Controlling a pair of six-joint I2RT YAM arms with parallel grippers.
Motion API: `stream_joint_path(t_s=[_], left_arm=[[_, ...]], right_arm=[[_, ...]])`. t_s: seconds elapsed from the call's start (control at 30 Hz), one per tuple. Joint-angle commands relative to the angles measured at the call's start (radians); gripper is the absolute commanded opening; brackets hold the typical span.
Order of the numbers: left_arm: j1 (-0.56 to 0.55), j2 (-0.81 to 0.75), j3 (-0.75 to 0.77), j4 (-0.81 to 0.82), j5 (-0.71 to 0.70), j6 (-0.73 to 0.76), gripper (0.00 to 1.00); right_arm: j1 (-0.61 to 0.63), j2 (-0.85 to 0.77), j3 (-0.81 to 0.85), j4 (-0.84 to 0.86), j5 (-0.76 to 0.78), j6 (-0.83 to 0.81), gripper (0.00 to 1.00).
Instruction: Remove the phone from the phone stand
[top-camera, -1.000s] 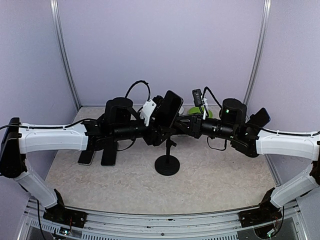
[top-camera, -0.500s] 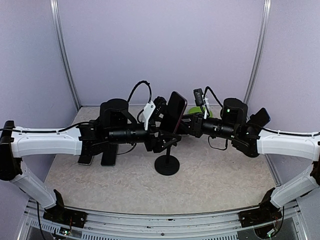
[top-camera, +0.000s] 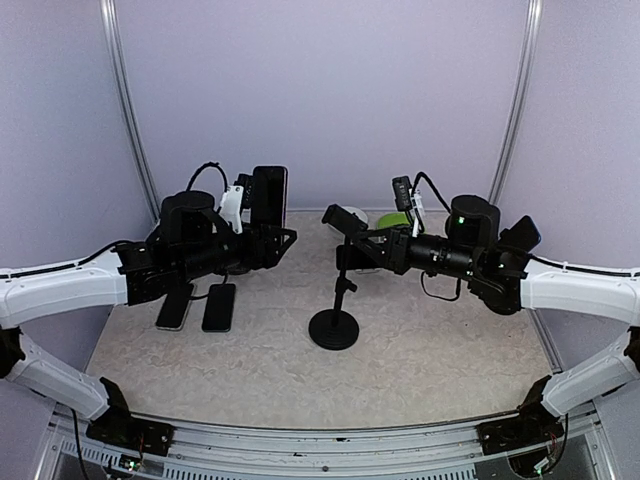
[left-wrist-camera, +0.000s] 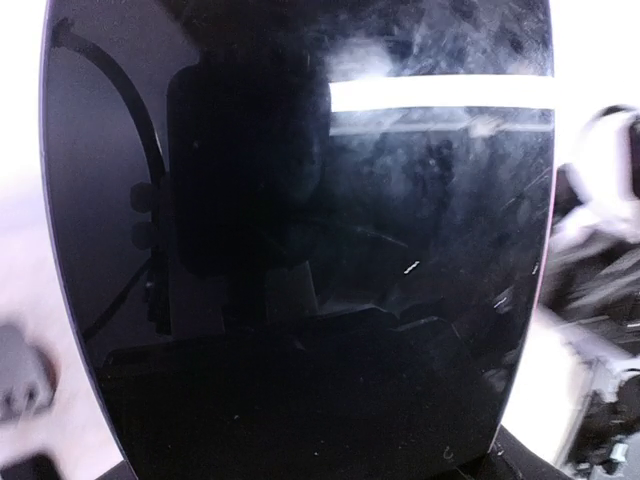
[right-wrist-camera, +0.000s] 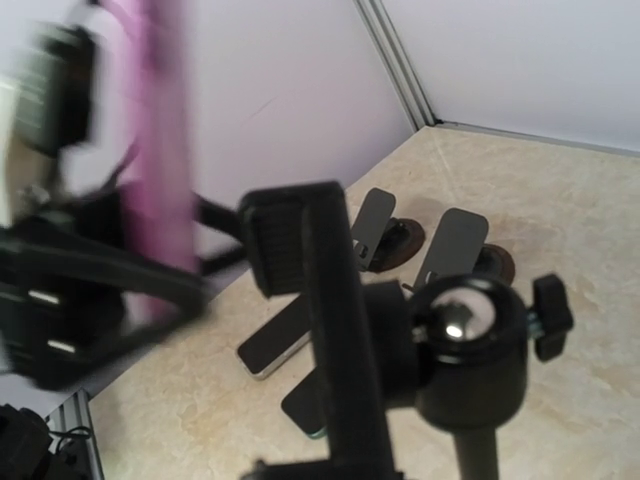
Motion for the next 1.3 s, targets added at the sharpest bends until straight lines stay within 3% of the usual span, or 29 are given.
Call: stream_joint_path(t_s=[0.0,0.27,0.6,0.83,1.13,1.27], left_arm=[[0.012,0.072,0.007,-0.159,-0.138,-0.138,0.19],[0.032,0.271,0.044,-0.283,-0.131,-0.349,0.17],[-0.007,0.498,0.165,-0.388,-0.163,-0.396,0.17],[-0.056,0.597,0.26,-0.496,-0.242,-0.417,0.31],[-0.069,0.635,0.253,-0.522,-0.235,-0.48,0.48],[-0.069,0.634,0.243,-0.519,-0.222,-0.491,0.66]], right_arm=[[-0.014,-0.028,0.002,-0.064,0.022,-0.025,0.0],[-0.018,-0.064,-0.003,-0.078,0.039,-0.042,0.0],[-0.023,-0.08,-0.015,-0.064,0.035,-0.069,0.0],[-0.024,-0.092,-0.021,-0.069,0.037,-0.079,0.0],[-0.027,-0.091,-0.021,-0.066,0.035,-0.08,0.0],[-0.028,-0.088,-0.016,-0.067,0.034,-0.085,0.0]])
